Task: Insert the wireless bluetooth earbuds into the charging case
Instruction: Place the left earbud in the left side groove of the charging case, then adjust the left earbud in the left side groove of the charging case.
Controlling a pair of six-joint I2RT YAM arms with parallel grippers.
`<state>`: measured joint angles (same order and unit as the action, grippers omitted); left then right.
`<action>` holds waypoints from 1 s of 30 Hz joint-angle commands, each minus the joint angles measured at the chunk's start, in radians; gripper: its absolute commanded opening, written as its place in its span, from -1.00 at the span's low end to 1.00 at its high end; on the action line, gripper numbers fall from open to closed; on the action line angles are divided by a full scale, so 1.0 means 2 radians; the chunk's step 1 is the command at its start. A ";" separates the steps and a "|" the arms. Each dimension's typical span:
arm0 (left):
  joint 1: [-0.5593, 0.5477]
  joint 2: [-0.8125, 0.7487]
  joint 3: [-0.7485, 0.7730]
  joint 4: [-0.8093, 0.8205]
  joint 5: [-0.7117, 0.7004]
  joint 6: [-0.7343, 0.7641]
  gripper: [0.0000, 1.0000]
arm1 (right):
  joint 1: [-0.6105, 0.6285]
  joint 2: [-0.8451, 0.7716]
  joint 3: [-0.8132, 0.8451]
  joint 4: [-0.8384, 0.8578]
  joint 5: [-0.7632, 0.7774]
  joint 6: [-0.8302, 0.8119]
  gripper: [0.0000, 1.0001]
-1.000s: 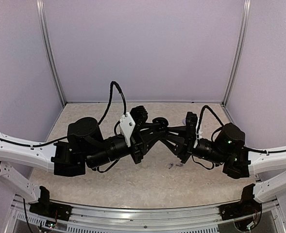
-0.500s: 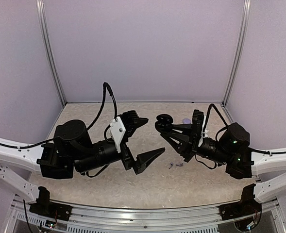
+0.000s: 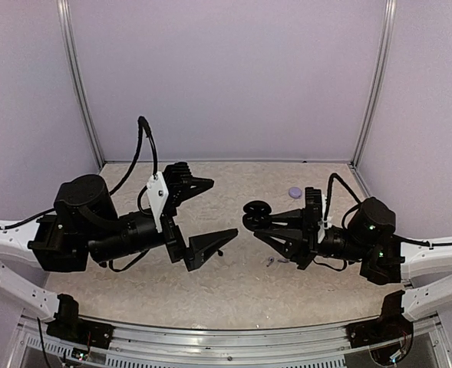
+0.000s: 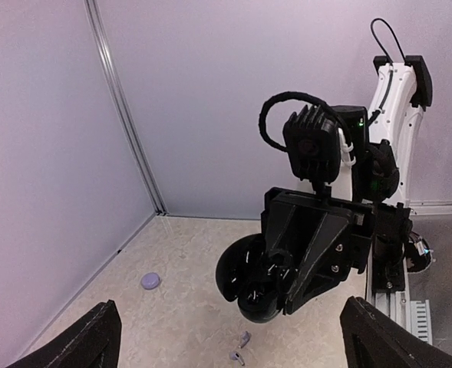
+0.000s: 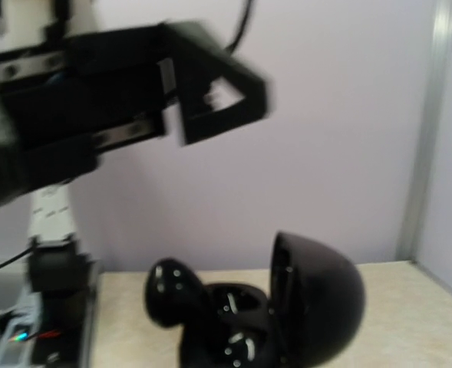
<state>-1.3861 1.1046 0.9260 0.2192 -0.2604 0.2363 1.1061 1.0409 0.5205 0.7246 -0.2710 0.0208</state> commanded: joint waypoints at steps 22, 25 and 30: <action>0.035 0.045 0.052 -0.076 0.117 -0.005 0.82 | 0.002 0.035 0.044 -0.044 -0.176 0.025 -0.94; 0.036 0.047 0.052 -0.074 0.116 -0.005 0.80 | 0.002 0.035 0.045 -0.045 -0.175 0.025 -0.94; 0.039 0.047 0.047 -0.071 0.116 -0.003 0.78 | 0.002 0.035 0.045 -0.045 -0.178 0.026 -0.94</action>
<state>-1.3178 1.1961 1.0016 0.0578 -0.0380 0.2329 1.1061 1.1065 0.5774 0.6342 -0.6106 0.0650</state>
